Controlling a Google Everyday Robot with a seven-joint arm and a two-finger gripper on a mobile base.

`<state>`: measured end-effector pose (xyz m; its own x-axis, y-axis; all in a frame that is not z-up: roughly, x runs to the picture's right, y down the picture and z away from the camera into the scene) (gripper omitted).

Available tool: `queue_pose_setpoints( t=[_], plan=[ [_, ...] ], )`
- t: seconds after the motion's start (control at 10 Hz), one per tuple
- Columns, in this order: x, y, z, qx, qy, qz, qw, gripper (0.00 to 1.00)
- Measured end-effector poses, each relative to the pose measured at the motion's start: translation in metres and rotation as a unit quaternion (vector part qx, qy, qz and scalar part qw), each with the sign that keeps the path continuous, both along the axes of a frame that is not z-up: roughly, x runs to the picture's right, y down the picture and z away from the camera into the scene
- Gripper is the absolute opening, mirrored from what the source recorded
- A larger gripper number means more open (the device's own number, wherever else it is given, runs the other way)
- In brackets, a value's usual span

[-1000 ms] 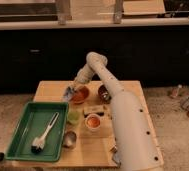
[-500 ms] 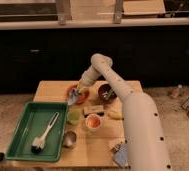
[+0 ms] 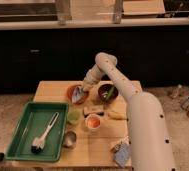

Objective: Wipe red bowl with towel

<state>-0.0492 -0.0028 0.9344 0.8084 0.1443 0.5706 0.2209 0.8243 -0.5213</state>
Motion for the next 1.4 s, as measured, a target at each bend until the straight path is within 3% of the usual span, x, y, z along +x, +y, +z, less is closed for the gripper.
queue_pose_setpoints(
  t=[0.3, 0.8, 1.4],
  plan=[
    [-0.003, -0.019, 0.010, 0.014, 0.005, 0.014, 0.9998, 0.04],
    [-0.027, -0.023, 0.031, 0.014, -0.015, 0.011, 0.9997, 0.04],
    [-0.060, 0.001, 0.019, -0.002, -0.064, -0.023, 0.9977, 0.04]
  ],
)
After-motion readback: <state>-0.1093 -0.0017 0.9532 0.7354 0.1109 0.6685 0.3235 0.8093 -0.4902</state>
